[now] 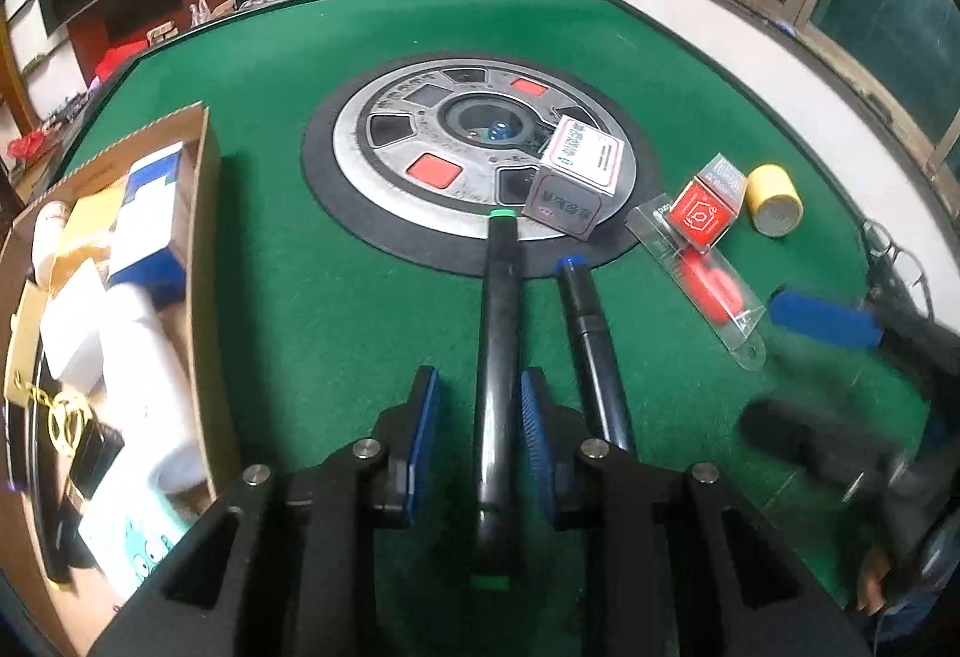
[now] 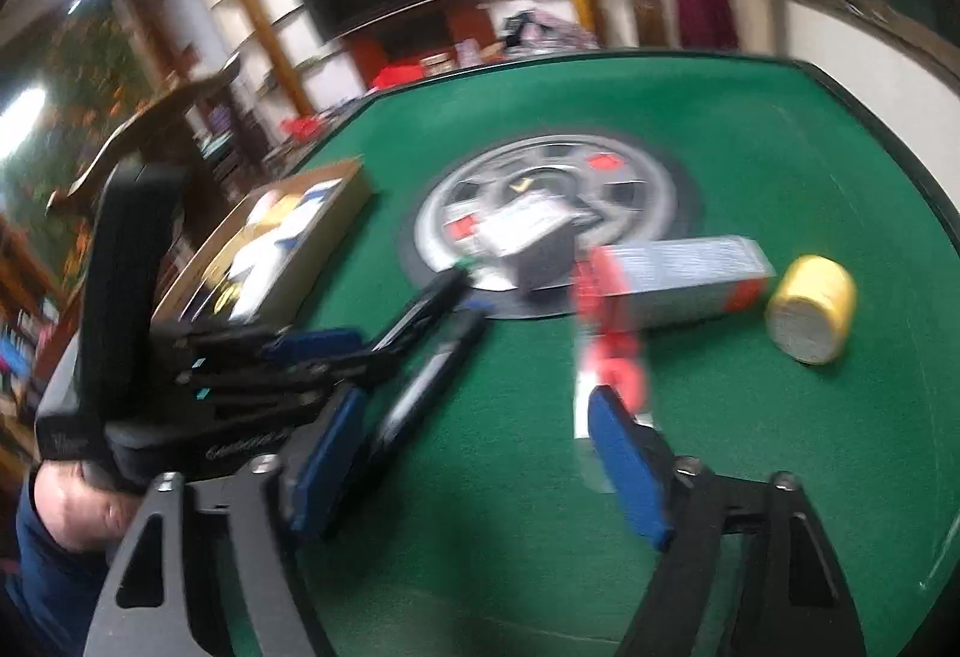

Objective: Organize objects
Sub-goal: 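Grasp one black marker from the left tool with the right tool while the left keeps the other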

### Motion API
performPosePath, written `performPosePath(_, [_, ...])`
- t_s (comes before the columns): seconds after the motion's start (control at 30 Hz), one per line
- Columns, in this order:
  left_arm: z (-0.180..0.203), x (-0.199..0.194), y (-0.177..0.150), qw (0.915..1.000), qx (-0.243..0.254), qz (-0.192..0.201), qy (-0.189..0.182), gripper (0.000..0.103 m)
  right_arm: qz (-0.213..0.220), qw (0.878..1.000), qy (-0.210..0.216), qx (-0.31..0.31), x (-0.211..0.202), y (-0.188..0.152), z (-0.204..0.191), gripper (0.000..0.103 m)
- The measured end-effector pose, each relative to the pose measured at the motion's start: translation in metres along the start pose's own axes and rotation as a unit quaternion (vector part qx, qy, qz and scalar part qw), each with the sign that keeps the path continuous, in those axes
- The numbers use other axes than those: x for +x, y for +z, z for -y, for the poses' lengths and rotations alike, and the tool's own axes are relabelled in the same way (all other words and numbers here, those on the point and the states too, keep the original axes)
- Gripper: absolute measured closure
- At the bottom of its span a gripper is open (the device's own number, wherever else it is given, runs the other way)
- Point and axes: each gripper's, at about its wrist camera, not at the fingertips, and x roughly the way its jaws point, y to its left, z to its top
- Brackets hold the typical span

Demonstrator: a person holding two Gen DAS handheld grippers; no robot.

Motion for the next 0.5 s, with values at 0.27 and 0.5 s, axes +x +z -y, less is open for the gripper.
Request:
performPosePath(0.27, [-0.010,-0.005,-0.003,0.9997,-0.019,0.002,-0.015,0.077,-0.064,0.997,-0.028,-0.015,0.043,0.001,-0.022,0.038])
performPosePath(0.5, [-0.003,-0.004,-0.004,0.9997,-0.006,0.007,-0.022,0.059,-0.079,0.987,-0.090,-0.104,0.061,0.001,-0.042,0.045])
